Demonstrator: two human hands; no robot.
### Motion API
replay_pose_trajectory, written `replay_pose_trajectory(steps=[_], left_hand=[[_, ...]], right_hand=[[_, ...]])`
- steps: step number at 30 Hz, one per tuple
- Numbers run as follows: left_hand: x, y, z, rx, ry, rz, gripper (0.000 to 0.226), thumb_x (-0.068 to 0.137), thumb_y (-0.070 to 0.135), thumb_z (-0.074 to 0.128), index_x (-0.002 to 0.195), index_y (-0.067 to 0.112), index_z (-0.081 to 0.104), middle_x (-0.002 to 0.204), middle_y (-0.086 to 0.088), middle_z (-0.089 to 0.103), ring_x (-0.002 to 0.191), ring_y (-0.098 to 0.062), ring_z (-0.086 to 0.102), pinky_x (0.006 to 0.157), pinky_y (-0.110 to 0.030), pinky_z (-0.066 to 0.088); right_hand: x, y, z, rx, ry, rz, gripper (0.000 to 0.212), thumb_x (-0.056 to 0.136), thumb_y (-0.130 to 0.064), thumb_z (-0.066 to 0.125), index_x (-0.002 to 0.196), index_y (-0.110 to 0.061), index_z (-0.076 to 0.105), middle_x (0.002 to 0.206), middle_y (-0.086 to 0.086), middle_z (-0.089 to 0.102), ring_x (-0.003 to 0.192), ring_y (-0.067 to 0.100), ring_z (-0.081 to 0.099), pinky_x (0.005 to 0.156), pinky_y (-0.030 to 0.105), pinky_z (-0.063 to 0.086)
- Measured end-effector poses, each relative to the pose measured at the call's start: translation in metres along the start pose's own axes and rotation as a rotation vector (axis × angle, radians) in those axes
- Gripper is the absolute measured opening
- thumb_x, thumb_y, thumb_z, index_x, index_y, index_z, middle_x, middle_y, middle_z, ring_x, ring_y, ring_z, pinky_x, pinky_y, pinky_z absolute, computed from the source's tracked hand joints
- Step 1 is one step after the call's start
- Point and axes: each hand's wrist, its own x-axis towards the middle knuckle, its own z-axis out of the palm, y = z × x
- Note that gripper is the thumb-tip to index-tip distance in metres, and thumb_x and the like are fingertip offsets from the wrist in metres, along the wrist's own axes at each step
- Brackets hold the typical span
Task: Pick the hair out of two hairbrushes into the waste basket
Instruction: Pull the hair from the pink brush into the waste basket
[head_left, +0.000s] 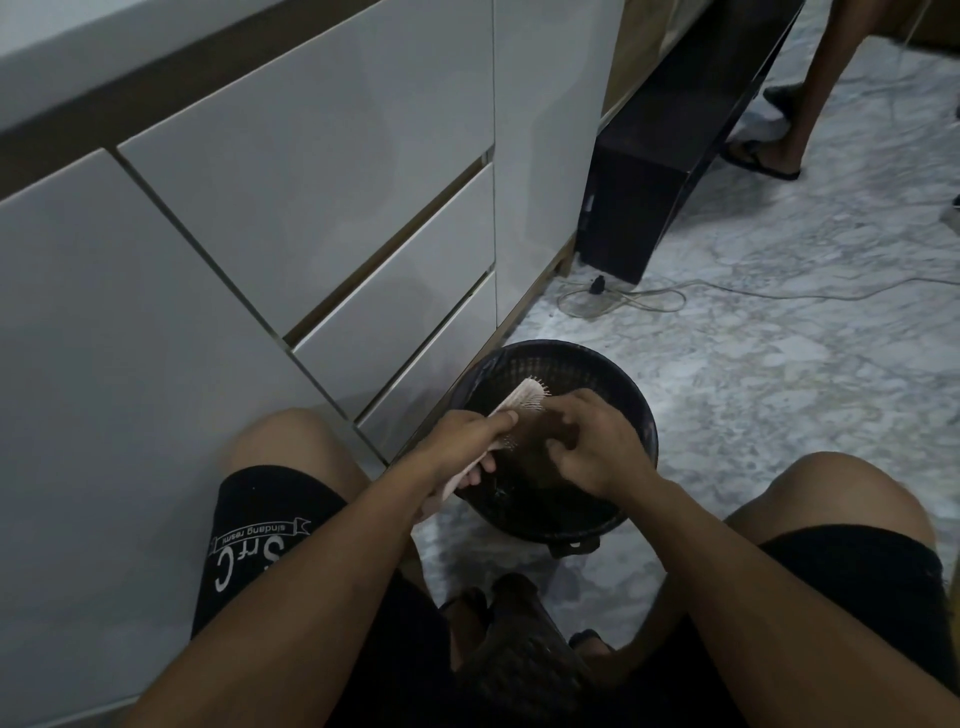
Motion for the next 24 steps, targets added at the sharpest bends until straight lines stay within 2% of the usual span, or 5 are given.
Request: replay_pose_trajectory(steps=[4,8,11,20,24], left_hand=[[0.0,0.005,0.002,0.03,0.02,0.017,0.045,0.092,0.05,0.055,0.081,0.01,0.071,0.053,-0.004,0.06,0.036,-0.014,0.048,0.043,-0.023,0.036],[0.0,0.003,0.006,0.049,0.035,0.015,0.049,0.095,0.049,0.051,0.087,0.006,0.071,0.049,-0.003,0.059,0.035,-0.016,0.047,0.041,-0.022,0.034],[0.001,0.002,0.004,0.1,0.046,0.043,0.052,0.097,0.048,0.05,0.095,0.001,0.07,0.052,-0.004,0.058,0.036,-0.016,0.046,0.039,-0.022,0.035],[0.002,0.004,0.002,0.215,0.127,0.117,0.047,0.098,0.049,0.047,0.095,0.008,0.068,0.062,-0.005,0.06,0.038,-0.015,0.048,0.038,-0.019,0.035],[-0.002,0.009,0.003,0.285,0.129,0.166,0.045,0.099,0.048,0.046,0.099,0.008,0.069,0.068,-0.007,0.064,0.042,-0.012,0.052,0.034,-0.014,0.035]], right_hand=[[-0.003,-0.01,0.009,0.009,-0.022,-0.056,0.06,0.073,-0.043,0.075,0.127,-0.025,0.055,0.117,-0.001,0.055,0.098,0.014,0.056,0.083,0.031,0.049],[0.001,-0.009,0.011,-0.051,0.104,-0.146,0.025,0.084,-0.031,0.066,0.106,-0.022,0.073,0.089,0.001,0.066,0.077,0.016,0.061,0.068,0.034,0.052],[0.004,-0.004,0.007,-0.09,0.156,-0.103,0.016,0.086,-0.02,0.063,0.086,-0.016,0.078,0.075,0.003,0.069,0.064,0.021,0.062,0.06,0.037,0.053],[0.007,0.004,-0.007,-0.102,0.251,0.173,0.016,0.084,-0.018,0.064,0.097,-0.017,0.074,0.096,0.004,0.07,0.087,0.027,0.066,0.073,0.032,0.049],[0.008,0.0,0.0,0.309,0.029,0.258,0.07,0.068,-0.02,0.077,0.131,-0.024,0.046,0.122,-0.001,0.055,0.112,0.015,0.052,0.096,0.031,0.046]])
